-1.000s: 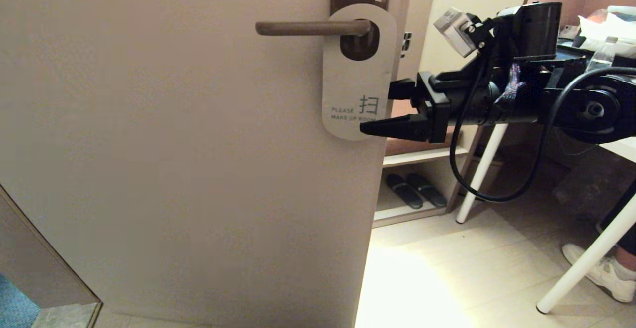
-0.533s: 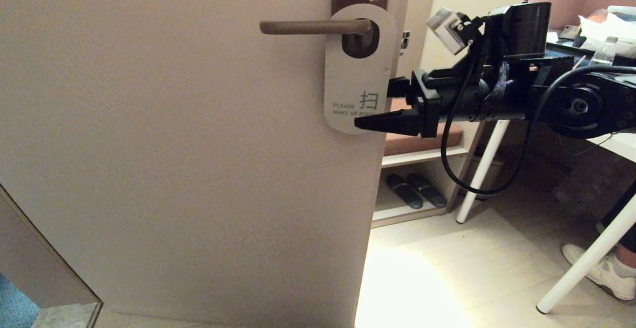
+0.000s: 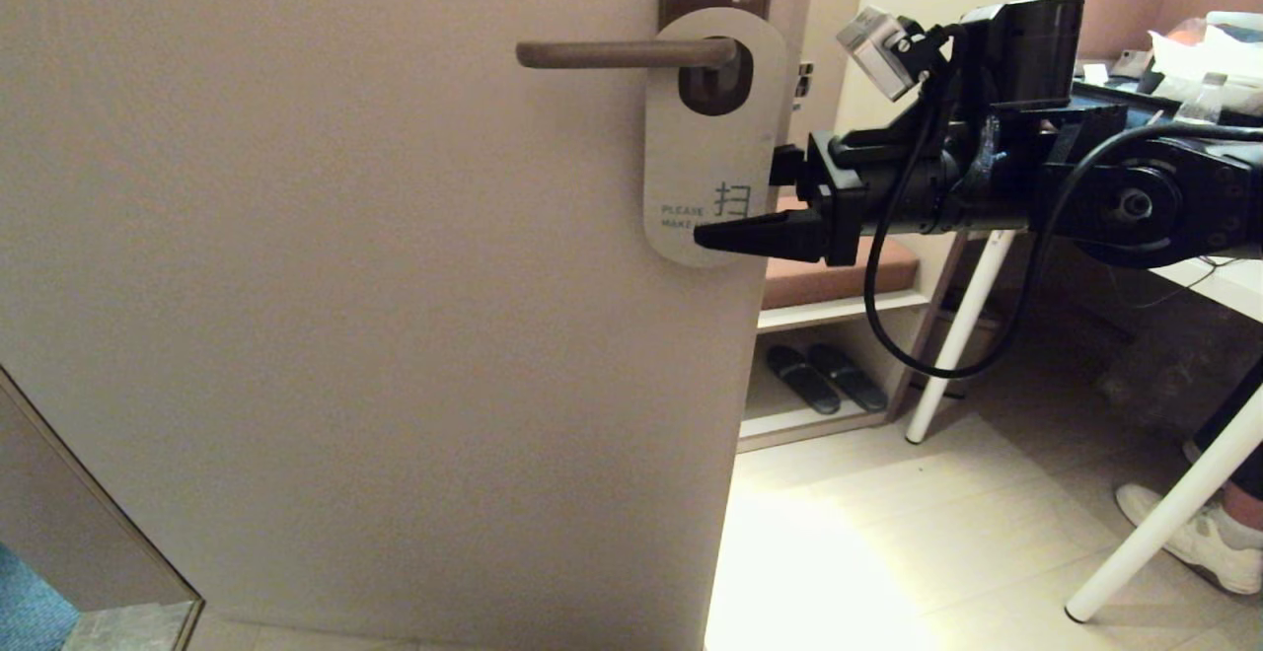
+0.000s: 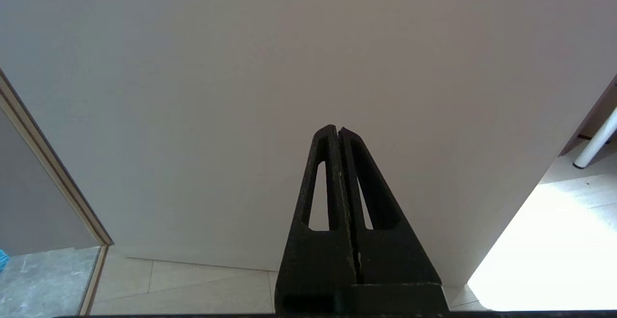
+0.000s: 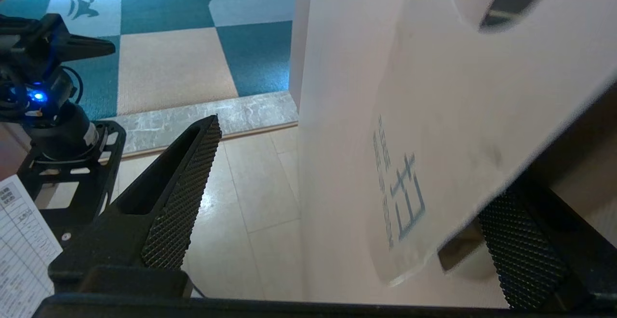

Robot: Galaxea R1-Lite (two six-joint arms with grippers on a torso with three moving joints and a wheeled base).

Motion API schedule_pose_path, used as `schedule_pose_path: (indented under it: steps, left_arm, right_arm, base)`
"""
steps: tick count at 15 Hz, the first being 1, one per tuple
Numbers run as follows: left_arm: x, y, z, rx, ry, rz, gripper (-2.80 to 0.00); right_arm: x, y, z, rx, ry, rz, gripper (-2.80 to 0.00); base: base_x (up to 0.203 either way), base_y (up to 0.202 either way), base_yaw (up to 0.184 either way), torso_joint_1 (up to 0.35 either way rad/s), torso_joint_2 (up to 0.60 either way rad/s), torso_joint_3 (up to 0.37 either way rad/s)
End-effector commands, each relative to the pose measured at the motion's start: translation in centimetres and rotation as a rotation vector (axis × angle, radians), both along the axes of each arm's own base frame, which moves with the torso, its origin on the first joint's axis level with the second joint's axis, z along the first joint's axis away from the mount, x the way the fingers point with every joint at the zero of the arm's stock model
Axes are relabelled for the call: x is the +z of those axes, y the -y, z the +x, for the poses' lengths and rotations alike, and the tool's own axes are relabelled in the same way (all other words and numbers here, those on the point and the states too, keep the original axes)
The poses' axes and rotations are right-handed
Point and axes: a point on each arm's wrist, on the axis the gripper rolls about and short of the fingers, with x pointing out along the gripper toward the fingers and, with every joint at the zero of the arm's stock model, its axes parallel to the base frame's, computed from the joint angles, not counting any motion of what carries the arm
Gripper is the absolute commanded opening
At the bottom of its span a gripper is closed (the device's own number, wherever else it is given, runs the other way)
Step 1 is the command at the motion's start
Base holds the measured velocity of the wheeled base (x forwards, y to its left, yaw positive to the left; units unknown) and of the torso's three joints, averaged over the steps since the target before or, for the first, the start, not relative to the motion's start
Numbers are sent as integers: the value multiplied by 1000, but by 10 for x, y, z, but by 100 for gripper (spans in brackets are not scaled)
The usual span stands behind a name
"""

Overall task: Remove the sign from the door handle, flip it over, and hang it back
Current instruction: Take down the sign

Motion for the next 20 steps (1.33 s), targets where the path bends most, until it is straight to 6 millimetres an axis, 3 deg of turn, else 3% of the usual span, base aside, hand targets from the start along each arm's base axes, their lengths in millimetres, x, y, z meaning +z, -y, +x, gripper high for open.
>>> schedule_pose_path:
  steps: [1,13,14,20]
  left_arm:
    - [0,0,0,2,0,-2,-280]
    - [0,0,0,0,0,-1,-280]
    - [0,0,0,0,0,-1,-280]
    - [0,0,0,1,0,-1,-280]
  right_arm:
    - [0,-2,1,11,3,2,0]
    - [-2,-7,1,22,-1,0,0]
    - [-2,-7,1,22,-1,0,-280]
    - [-3,-7,1,18,-2,-2,-280]
  base:
    - [0,0,0,0,0,0]
    - [0,0,0,0,0,0]
    - [0,0,0,0,0,0]
    - [0,0,0,0,0,0]
